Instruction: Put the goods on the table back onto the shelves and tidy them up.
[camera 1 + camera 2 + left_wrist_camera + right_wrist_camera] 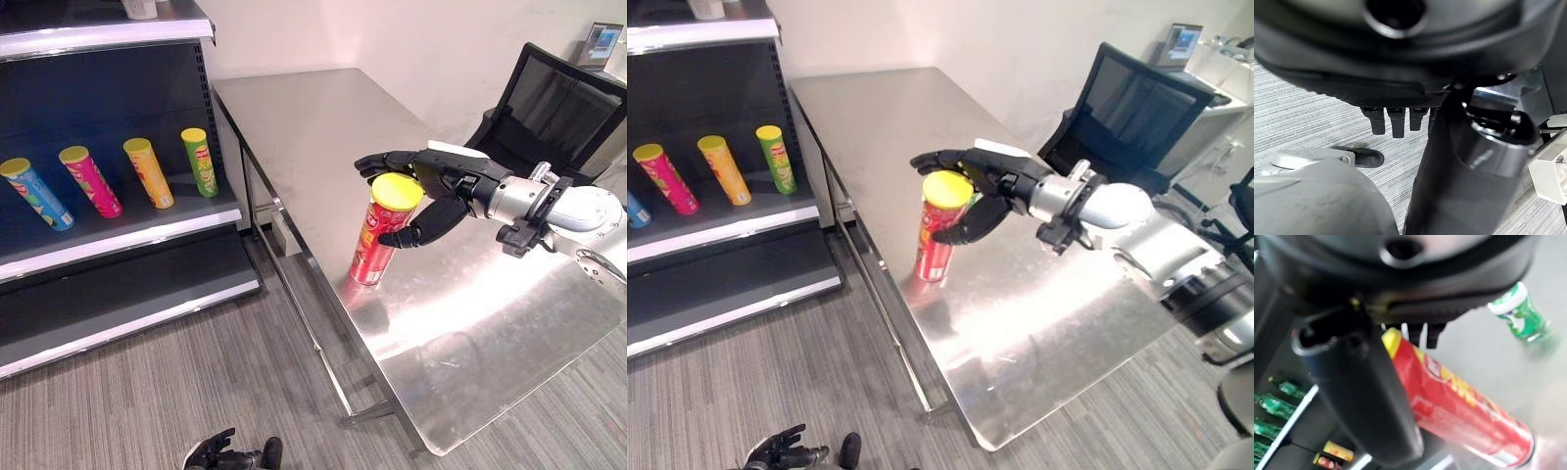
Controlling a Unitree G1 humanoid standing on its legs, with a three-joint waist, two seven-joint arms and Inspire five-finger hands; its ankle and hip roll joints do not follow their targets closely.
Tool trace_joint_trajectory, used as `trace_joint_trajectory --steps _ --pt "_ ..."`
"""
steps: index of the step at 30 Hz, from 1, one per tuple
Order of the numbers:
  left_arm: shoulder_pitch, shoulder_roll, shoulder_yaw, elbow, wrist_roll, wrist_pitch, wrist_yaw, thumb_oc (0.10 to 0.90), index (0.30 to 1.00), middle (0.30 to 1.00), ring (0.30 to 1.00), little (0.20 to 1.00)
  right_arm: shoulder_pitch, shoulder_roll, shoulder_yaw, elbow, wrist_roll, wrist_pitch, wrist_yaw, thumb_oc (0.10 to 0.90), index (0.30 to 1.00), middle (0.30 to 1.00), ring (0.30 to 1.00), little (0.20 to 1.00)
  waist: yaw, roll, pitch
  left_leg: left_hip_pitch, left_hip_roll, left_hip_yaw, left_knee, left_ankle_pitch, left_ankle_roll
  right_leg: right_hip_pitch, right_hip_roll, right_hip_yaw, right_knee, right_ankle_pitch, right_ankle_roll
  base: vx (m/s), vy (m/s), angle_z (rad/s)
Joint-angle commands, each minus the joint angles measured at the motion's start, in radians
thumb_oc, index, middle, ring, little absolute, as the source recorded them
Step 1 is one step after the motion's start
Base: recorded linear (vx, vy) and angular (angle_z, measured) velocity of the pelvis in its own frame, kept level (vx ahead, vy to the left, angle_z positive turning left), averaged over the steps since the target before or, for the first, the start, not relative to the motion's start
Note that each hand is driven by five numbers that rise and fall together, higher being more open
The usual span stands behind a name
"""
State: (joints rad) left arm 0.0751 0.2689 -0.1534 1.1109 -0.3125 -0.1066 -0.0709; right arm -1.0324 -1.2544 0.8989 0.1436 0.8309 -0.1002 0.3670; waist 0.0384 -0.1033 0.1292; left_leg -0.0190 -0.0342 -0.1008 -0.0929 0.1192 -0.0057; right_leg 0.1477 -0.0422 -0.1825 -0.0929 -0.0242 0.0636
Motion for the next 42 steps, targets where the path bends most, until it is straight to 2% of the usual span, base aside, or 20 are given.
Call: trace_joint_trajectory --steps 1,13,14,15,23,27,28,30,31,32,33,34,38,39,42 --pt "0.006 0.000 -0.081 0.013 0.017 -0.035 -0.017 0.800 0.900 0.900 0.900 0.900 -0.119 -0.044 0.033 0.001 0.017 -0.037 -0.006 0.800 0.900 0.900 0.900 0.900 0.038 -0.010 -0.058 0.094 0.090 0.070 0.006 -0.144 -0.080 -0.030 -0.077 0.013 0.006 0.008 0.099 0.00 0.000 0.00" --pt "0.009 -0.003 -0.083 0.002 0.010 -0.037 -0.019 0.800 0.900 0.900 0.900 0.900 -0.058 -0.052 0.002 0.012 -0.009 -0.029 0.000 0.800 0.900 0.900 0.900 0.900 0.030 -0.006 -0.052 0.099 0.087 0.074 0.006 -0.147 -0.078 -0.029 -0.079 0.013 0.006 0.008 0.100 0.00 0.000 0.00" --pt "0.007 -0.004 -0.082 0.003 0.006 -0.035 -0.019 0.800 0.900 0.900 0.900 0.900 -0.047 -0.043 -0.008 0.016 -0.009 -0.026 -0.002 0.590 0.585 0.585 0.585 0.585 0.029 -0.006 -0.051 0.099 0.087 0.075 0.006 -0.147 -0.077 -0.029 -0.079 0.017 0.006 0.009 0.099 0.00 0.000 0.00" --pt "0.007 -0.003 -0.082 0.003 0.006 -0.035 -0.019 0.800 0.900 0.900 0.900 0.900 -0.047 -0.043 -0.009 0.016 -0.009 -0.026 -0.002 0.400 0.300 0.300 0.300 0.300 0.029 -0.006 -0.051 0.100 0.087 0.075 0.006 -0.148 -0.077 -0.029 -0.079 0.017 0.006 0.009 0.099 0.00 0.000 0.00" --pt "0.013 -0.007 -0.084 0.000 -0.003 -0.037 -0.018 0.800 0.900 0.900 0.900 0.900 -0.042 -0.035 -0.014 0.029 -0.031 -0.026 -0.010 0.400 0.300 0.300 0.300 0.300 0.028 -0.007 -0.048 0.105 0.091 0.077 0.006 -0.149 -0.077 -0.030 -0.077 0.019 0.006 0.009 0.098 0.00 -0.002 -0.03" --pt "0.013 -0.009 -0.079 0.005 -0.008 -0.037 -0.015 0.800 0.900 0.900 0.900 0.900 -0.028 -0.027 -0.058 0.036 -0.033 -0.042 -0.030 0.400 0.300 0.300 0.300 0.300 0.027 -0.006 -0.046 0.104 0.092 0.077 0.006 -0.149 -0.077 -0.029 -0.077 0.018 0.006 0.008 0.098 0.00 0.000 0.00" --pt "0.012 -0.008 -0.076 0.002 -0.011 -0.038 -0.013 0.800 0.900 0.900 0.900 0.900 -0.004 -0.024 -0.108 0.036 -0.031 -0.053 -0.046 0.400 0.300 0.300 0.300 0.300 0.028 -0.006 -0.047 0.105 0.091 0.075 0.006 -0.149 -0.076 -0.028 -0.076 0.017 0.006 0.008 0.097 0.00 0.000 0.00" --pt "0.012 -0.009 -0.063 0.001 -0.013 -0.039 -0.003 0.800 0.900 0.900 0.900 0.900 0.063 0.002 -0.273 0.027 -0.018 -0.092 -0.100 0.400 0.300 0.300 0.300 0.300 0.027 0.000 -0.048 0.105 0.090 0.071 0.006 -0.151 -0.074 -0.026 -0.075 0.015 0.006 0.005 0.097 -0.01 -0.034 0.03" --pt "0.012 -0.007 -0.064 0.000 -0.013 -0.039 -0.003 0.800 0.900 0.900 0.900 0.900 0.069 0.002 -0.278 0.025 -0.018 -0.091 -0.100 0.400 0.300 0.300 0.300 0.300 0.028 -0.001 -0.047 0.105 0.090 0.070 0.006 -0.151 -0.074 -0.025 -0.075 0.015 0.006 0.005 0.097 0.01 -0.045 0.02" --pt "0.008 -0.006 -0.053 0.002 -0.013 -0.039 0.003 0.800 0.900 0.900 0.900 0.900 0.133 0.036 -0.409 0.002 -0.030 -0.118 -0.144 0.400 0.300 0.300 0.300 0.300 0.030 0.004 -0.048 0.105 0.091 0.066 0.006 -0.152 -0.073 -0.022 -0.074 0.011 0.006 0.002 0.095 0.01 -0.032 0.02" --pt "0.008 -0.005 -0.053 0.002 -0.013 -0.039 0.003 0.800 0.900 0.900 0.900 0.900 0.134 0.036 -0.411 0.002 -0.030 -0.118 -0.144 0.400 0.300 0.300 0.300 0.300 0.030 0.003 -0.048 0.105 0.091 0.066 0.006 -0.152 -0.073 -0.022 -0.074 0.011 0.006 0.002 0.095 0.02 -0.060 0.02" --pt "0.009 -0.008 -0.043 0.002 -0.016 -0.039 0.011 0.800 0.900 0.900 0.900 0.900 0.159 0.066 -0.492 -0.026 -0.037 -0.143 -0.183 0.400 0.300 0.300 0.300 0.300 0.029 0.011 -0.049 0.106 0.092 0.062 0.006 -0.154 -0.072 -0.021 -0.073 0.009 0.006 -0.001 0.093 0.02 -0.045 0.01" --pt "0.010 0.001 -0.024 -0.001 -0.021 -0.034 0.025 0.800 0.900 0.900 0.900 0.900 0.209 0.146 -0.666 -0.115 -0.098 -0.197 -0.279 0.400 0.300 0.300 0.300 0.300 0.034 0.016 -0.049 0.109 0.095 0.050 0.006 -0.156 -0.072 -0.012 -0.067 0.007 0.006 -0.011 0.086 0.02 -0.074 0.05" --pt "0.009 0.003 -0.010 -0.005 -0.023 -0.032 0.035 0.800 0.900 0.900 0.900 0.900 0.208 0.181 -0.709 -0.157 -0.163 -0.213 -0.323 0.400 0.300 0.300 0.300 0.300 0.039 0.018 -0.048 0.107 0.100 0.041 0.006 -0.153 -0.073 -0.012 -0.062 0.008 0.006 -0.016 0.081 0.00 -0.112 0.07" --pt "0.018 0.007 0.002 -0.022 -0.030 -0.032 0.044 0.800 0.900 0.900 0.900 0.900 0.227 0.225 -0.753 -0.211 -0.225 -0.225 -0.359 0.400 0.300 0.300 0.300 0.300 0.049 0.019 -0.047 0.103 0.107 0.028 0.006 -0.150 -0.078 -0.013 -0.055 0.008 0.006 -0.023 0.074 -0.02 -0.083 0.12"
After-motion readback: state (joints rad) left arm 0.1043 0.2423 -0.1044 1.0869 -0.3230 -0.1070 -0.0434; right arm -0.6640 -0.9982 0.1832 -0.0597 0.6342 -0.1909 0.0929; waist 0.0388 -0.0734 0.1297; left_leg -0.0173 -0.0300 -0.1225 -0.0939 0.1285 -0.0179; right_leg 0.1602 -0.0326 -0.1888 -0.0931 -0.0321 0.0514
